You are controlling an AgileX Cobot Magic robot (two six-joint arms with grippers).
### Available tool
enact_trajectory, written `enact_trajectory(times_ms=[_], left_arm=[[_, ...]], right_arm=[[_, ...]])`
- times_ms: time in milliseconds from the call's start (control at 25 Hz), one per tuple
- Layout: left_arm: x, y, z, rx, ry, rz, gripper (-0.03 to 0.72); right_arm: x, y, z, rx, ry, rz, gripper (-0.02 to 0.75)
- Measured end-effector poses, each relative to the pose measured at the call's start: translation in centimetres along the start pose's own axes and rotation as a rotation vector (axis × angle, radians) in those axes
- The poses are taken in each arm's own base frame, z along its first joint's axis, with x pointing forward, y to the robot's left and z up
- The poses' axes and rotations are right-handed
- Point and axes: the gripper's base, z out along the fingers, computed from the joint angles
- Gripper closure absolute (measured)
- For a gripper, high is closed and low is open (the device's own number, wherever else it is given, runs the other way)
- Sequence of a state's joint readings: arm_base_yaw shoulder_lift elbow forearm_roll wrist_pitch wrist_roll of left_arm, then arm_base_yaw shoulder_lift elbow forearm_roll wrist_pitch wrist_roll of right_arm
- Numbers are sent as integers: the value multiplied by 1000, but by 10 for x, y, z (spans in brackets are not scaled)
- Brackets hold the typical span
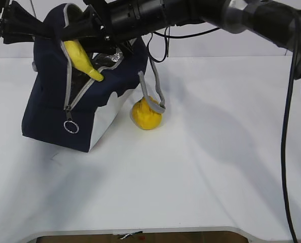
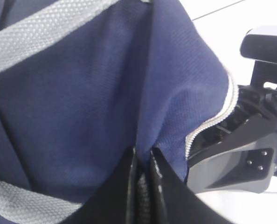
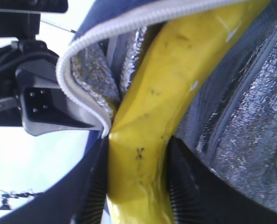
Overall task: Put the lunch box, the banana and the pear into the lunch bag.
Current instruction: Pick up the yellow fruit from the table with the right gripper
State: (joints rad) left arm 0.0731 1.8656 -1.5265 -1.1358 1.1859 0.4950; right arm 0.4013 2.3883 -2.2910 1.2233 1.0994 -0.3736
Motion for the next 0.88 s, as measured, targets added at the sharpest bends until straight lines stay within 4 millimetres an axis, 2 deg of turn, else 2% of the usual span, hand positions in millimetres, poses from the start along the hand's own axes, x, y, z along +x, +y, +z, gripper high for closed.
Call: enact_trajectory(times_ms=[440, 880], left_arm=[[-1, -1, -1, 3, -7, 1, 675], [-4, 0, -3, -3, -40, -4, 675]], right_arm=[[-3, 3, -1, -58, -24, 75, 421], [-10, 1, 0, -79, -113, 8, 422]])
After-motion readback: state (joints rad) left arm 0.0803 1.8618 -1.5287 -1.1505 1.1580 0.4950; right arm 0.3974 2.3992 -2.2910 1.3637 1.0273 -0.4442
